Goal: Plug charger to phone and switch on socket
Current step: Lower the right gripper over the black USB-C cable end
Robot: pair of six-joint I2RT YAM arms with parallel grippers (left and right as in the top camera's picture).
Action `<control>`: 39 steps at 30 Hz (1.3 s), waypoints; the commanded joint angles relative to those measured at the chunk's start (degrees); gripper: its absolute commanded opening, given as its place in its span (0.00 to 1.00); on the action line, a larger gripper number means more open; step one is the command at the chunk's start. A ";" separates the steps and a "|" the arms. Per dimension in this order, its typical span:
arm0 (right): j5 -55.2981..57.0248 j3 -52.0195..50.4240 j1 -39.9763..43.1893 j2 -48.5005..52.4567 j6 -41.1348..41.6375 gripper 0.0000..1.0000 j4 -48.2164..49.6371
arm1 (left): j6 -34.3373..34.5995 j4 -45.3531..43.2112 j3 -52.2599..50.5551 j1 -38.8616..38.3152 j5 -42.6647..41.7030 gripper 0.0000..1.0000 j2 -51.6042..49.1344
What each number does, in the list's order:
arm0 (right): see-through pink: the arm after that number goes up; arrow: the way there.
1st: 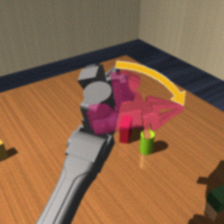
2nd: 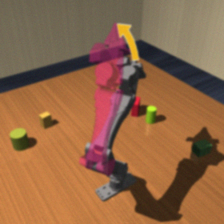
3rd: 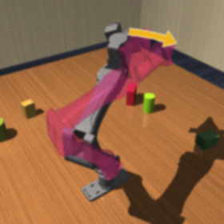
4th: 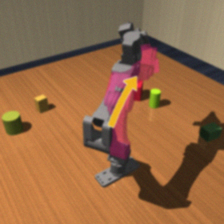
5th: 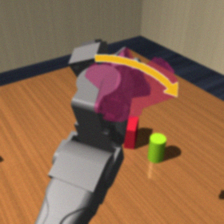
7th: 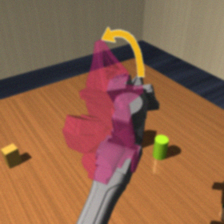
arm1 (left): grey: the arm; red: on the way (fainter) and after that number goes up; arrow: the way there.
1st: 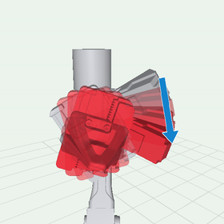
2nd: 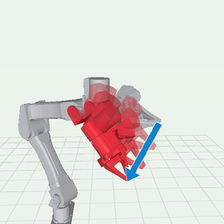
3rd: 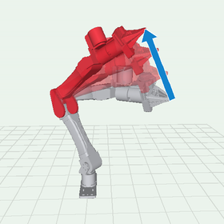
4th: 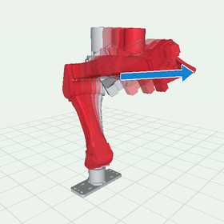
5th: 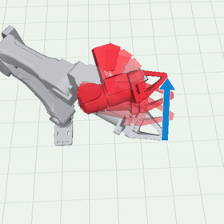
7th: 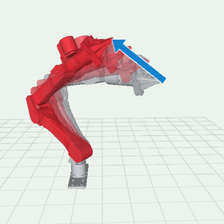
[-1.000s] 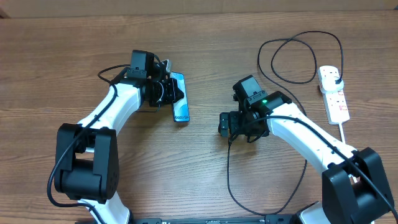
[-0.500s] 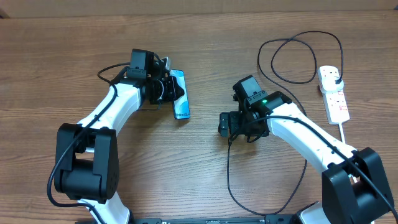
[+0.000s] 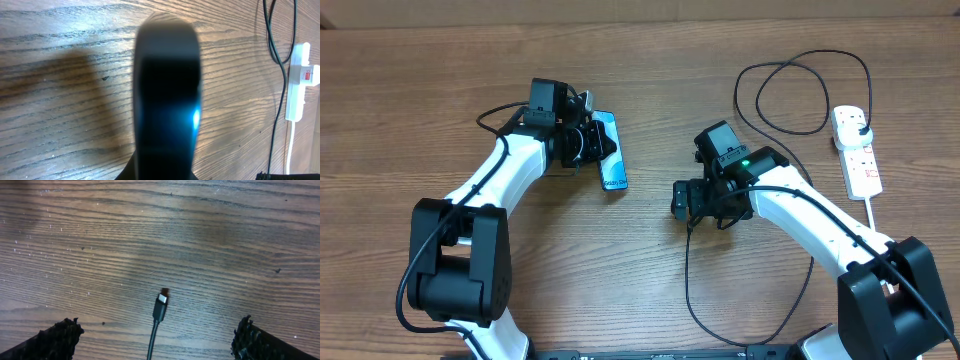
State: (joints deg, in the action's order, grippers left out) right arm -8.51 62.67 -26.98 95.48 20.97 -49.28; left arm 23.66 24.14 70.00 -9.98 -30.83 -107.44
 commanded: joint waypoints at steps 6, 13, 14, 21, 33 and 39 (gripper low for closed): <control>0.79 1.05 0.00 0.66 -0.04 1.00 0.17 | 0.35 -0.07 -0.20 0.22 -0.66 0.04 1.79; 0.68 1.05 0.00 0.66 0.02 1.00 0.20 | 0.35 1.33 -0.20 0.22 1.40 0.04 1.79; 0.48 1.05 0.00 0.66 0.02 1.00 0.50 | 0.37 1.31 -0.20 0.22 1.38 0.04 1.79; -2.93 1.05 0.00 0.63 -0.04 1.00 2.91 | 0.42 1.64 -0.20 0.59 3.30 0.04 1.79; 5.57 1.05 -5.29 1.20 8.46 0.11 -3.17 | 2.16 3.04 -0.22 3.98 3.32 0.04 1.79; 6.10 1.03 -8.63 5.42 9.49 0.29 -5.20 | 2.14 3.04 -0.22 3.98 3.10 0.04 1.79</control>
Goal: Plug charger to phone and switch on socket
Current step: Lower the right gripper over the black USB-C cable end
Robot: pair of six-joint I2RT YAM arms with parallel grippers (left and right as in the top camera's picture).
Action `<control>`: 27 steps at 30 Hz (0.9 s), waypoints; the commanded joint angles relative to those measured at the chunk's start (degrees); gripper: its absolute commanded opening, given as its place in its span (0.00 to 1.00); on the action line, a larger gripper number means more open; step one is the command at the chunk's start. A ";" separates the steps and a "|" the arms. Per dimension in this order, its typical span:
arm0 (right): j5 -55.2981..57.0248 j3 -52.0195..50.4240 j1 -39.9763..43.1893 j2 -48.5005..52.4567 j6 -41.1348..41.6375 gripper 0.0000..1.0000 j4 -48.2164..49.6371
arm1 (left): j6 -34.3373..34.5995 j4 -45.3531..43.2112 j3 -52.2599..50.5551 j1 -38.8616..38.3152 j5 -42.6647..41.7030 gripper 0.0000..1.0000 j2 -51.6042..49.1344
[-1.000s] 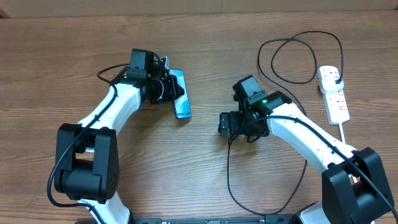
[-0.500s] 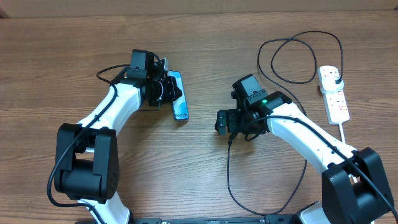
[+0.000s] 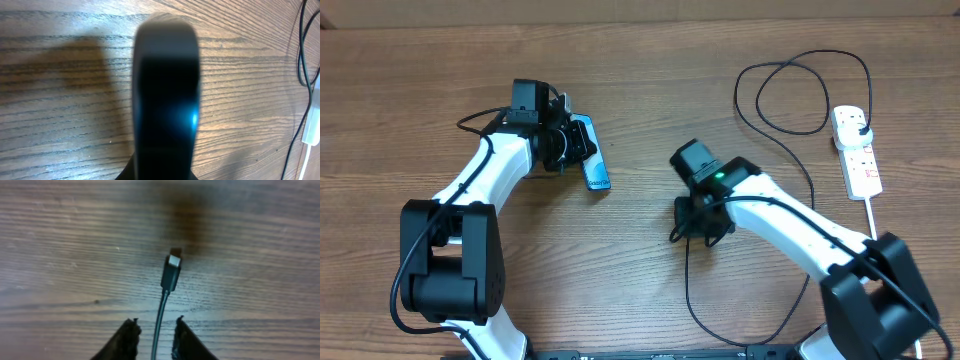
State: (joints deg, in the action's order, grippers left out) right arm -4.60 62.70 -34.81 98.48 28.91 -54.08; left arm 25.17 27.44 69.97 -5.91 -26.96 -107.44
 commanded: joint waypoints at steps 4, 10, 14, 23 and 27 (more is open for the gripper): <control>2.91 1.01 -1.25 6.40 1.29 0.33 -0.48 | 0.63 -0.26 -0.20 -0.11 -0.76 0.04 1.79; 3.61 1.03 0.07 7.85 -0.79 0.11 0.79 | 0.63 -0.26 -0.20 -0.09 -0.76 0.04 1.79; 7.08 1.03 1.95 7.85 -2.01 0.04 2.25 | 0.63 -0.26 -0.20 -0.11 -0.76 0.04 1.79; 6.43 1.03 4.83 7.85 -12.96 0.04 9.75 | 0.63 -0.26 -0.20 -0.11 -0.76 0.04 1.79; 6.49 1.03 4.85 7.85 -12.90 0.44 9.22 | 0.63 -0.28 -0.20 -0.11 -0.74 0.04 1.79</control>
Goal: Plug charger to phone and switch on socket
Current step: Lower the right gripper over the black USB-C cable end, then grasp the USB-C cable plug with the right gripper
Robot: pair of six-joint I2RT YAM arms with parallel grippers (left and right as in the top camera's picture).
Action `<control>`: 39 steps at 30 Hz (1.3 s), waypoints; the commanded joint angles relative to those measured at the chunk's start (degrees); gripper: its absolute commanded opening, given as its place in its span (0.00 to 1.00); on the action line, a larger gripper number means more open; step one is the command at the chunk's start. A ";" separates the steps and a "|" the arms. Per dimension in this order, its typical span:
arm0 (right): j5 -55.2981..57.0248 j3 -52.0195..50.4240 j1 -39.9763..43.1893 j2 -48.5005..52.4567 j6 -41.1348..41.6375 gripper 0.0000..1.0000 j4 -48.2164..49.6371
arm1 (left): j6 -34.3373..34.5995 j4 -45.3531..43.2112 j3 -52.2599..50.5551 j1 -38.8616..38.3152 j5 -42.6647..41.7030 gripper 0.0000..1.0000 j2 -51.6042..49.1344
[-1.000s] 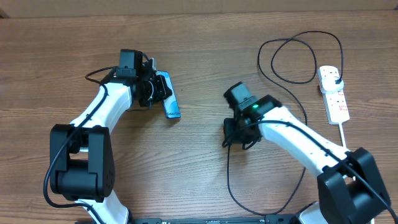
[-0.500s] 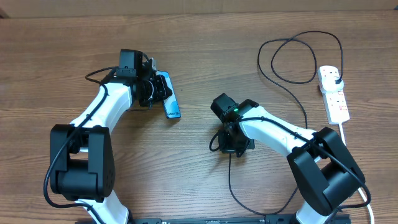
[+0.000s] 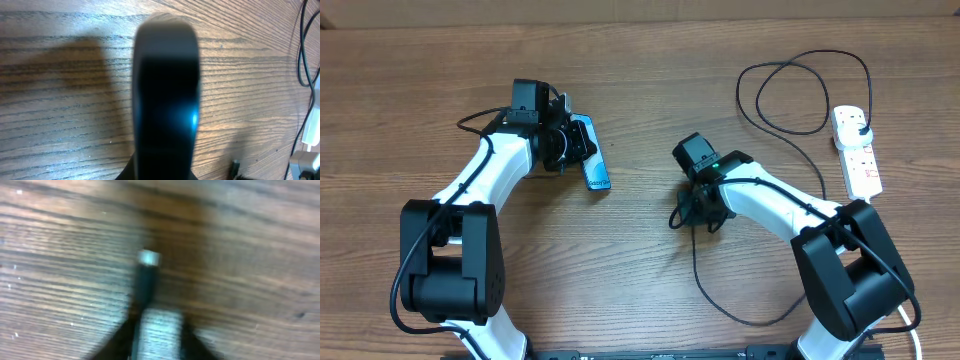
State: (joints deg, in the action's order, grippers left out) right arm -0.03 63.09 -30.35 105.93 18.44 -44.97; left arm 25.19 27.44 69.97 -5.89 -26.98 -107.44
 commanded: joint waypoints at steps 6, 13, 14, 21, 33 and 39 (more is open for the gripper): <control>2.78 0.63 0.44 0.39 -2.23 0.48 1.31 | 0.61 -0.28 -0.20 -0.13 -0.72 0.04 1.79; 0.98 0.63 0.31 0.39 -2.23 0.23 -0.02 | 0.61 -0.28 -0.20 -0.13 -0.72 0.04 1.79; 0.33 0.63 0.33 0.39 -2.21 0.28 -0.37 | 0.61 -0.28 -0.20 -0.13 -0.72 0.04 1.79; -0.11 0.63 0.48 0.39 -0.52 0.79 -0.90 | 0.59 -0.26 -0.20 -0.13 -0.72 0.04 1.79; 2.60 0.63 0.50 0.39 -0.48 0.54 1.53 | 0.61 -0.28 -0.20 -0.13 -0.72 0.04 1.79; 2.45 0.63 0.48 0.39 -0.52 0.24 2.27 | 0.61 -0.28 -0.20 -0.13 -0.74 0.04 1.79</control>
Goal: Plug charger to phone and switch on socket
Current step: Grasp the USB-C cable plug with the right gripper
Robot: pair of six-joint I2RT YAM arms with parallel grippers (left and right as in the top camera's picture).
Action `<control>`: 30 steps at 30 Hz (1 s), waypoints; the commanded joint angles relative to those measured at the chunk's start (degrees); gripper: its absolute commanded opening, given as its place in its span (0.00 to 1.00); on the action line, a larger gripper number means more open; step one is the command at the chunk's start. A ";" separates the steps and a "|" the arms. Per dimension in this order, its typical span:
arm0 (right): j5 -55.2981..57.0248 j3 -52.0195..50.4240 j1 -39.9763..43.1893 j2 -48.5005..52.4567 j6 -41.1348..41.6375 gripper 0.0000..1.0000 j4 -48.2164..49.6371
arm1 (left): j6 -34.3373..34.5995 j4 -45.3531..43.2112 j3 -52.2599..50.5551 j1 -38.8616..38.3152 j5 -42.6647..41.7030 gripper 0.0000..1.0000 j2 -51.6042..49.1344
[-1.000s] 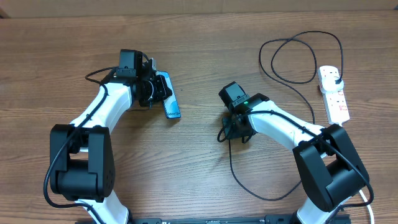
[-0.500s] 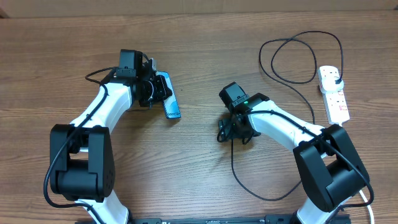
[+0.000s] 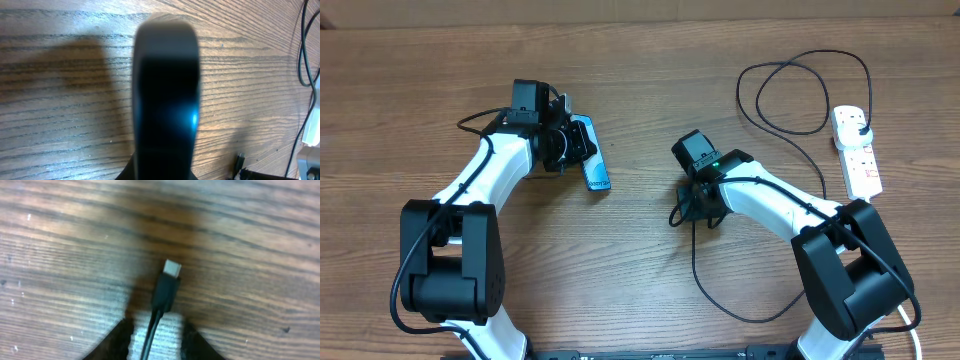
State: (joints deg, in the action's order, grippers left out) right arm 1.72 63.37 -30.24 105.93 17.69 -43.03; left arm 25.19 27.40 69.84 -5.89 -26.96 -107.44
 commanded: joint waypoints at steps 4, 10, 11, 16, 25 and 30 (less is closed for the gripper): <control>0.52 0.35 0.37 0.39 0.20 0.24 0.79 | 0.61 -0.24 -0.07 -0.13 -0.76 0.04 1.79; 0.11 0.35 0.37 0.39 0.20 0.25 1.31 | 0.59 -0.22 -0.07 -0.13 -0.76 0.04 1.79; -0.02 0.35 0.37 0.39 0.20 0.24 1.31 | 0.61 -0.22 -0.07 -0.13 -0.76 0.04 1.79; -1.03 0.35 0.37 0.39 0.22 0.18 1.81 | 0.61 -0.22 -0.07 -0.13 -0.79 0.04 1.79; -2.95 0.39 0.37 0.39 -1.51 0.04 0.50 | -0.13 -0.48 -0.07 -0.13 -2.21 0.04 1.79; -3.10 0.39 0.37 0.39 -1.51 0.14 0.11 | -2.56 -1.22 -0.04 -0.11 -5.77 0.04 1.79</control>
State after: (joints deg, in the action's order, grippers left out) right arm -0.64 63.37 -30.09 105.93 16.73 -43.07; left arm 24.77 26.74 69.82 -5.89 -28.88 -107.44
